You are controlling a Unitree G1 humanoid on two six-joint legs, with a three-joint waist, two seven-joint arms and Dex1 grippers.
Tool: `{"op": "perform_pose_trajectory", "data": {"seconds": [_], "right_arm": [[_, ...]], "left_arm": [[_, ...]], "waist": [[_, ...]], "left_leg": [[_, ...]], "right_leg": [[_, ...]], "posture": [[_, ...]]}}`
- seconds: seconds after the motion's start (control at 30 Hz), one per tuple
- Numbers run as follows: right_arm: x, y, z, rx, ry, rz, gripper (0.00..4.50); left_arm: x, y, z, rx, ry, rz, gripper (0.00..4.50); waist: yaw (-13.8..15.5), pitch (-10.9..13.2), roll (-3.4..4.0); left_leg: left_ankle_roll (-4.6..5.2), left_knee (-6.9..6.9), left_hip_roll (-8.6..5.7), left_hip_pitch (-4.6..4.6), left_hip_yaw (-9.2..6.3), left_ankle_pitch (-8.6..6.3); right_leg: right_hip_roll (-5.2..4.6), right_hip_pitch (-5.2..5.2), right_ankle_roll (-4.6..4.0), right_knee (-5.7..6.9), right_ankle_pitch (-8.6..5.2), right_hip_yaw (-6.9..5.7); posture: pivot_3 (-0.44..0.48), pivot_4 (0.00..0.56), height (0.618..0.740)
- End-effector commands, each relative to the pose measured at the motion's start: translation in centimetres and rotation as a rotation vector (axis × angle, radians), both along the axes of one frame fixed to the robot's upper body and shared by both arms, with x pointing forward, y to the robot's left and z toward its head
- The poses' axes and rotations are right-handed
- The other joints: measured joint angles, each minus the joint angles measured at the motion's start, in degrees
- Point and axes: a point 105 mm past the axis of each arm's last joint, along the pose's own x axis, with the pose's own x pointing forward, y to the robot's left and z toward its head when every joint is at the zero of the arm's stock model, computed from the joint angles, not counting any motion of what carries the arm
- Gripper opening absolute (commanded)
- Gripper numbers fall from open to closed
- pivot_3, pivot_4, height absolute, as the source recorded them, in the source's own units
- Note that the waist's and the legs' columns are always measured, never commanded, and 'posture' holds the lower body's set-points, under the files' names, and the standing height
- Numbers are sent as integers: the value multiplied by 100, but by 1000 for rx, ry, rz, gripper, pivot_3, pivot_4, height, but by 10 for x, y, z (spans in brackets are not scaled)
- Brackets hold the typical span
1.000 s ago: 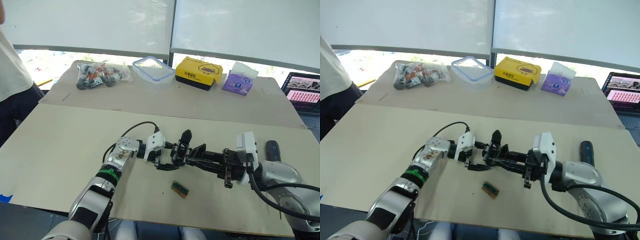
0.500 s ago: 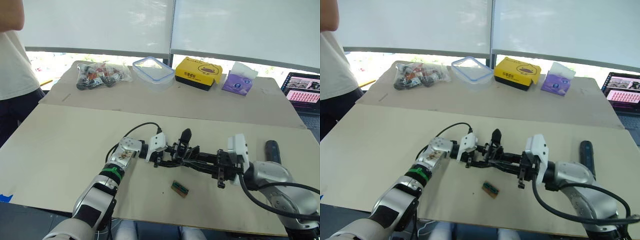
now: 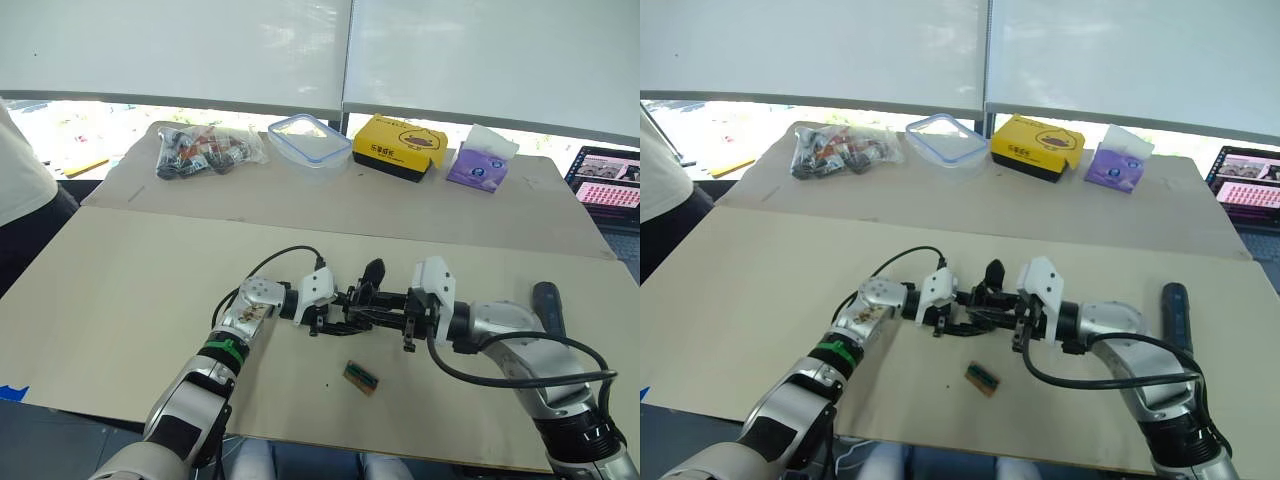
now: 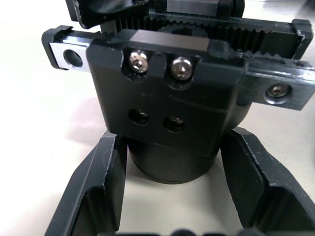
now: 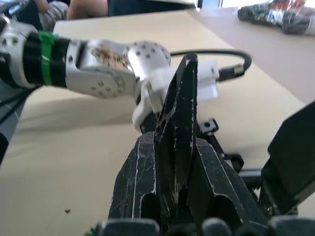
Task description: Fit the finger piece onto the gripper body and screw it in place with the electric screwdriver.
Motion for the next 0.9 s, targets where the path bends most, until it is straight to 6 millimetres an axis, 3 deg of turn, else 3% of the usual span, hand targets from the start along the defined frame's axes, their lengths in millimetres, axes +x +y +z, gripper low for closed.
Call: {"op": "perform_pose_trajectory", "data": {"seconds": [0.03, 0.27, 0.57, 0.9], "right_arm": [[-1, 1, 9, 1, -54, 13, 383], [2, -5, 3, -22, -27, -14, 383], [-10, -1, -8, -57, 51, 37, 383], [0, 2, -12, -109, 87, 4, 383]], "left_arm": [[-3, -2, -2, 21, -9, -14, 2269], [-4, 0, -4, 25, -5, -14, 2269], [-5, 1, -6, 32, 0, -13, 2269], [-5, 2, -6, 35, 1, -20, 2269]], "waist": [[-1, 0, 0], [-5, 0, 0], [-5, -2, 2], [-13, -9, 9]], "left_leg": [[0, 1, 0, 0, 0, 0], [0, 6, 0, 2, -1, 0], [0, 7, 0, 4, -2, 0], [0, 7, 0, 9, -3, 0]], "right_leg": [[0, 0, 0, 1, 0, 0], [0, 2, 0, 6, 0, 0], [1, 4, 0, 7, -1, 0], [1, 7, -1, 8, -2, 0]], "posture": [[0, 150, 740], [0, 150, 740], [0, 150, 740], [0, 150, 740]]}}
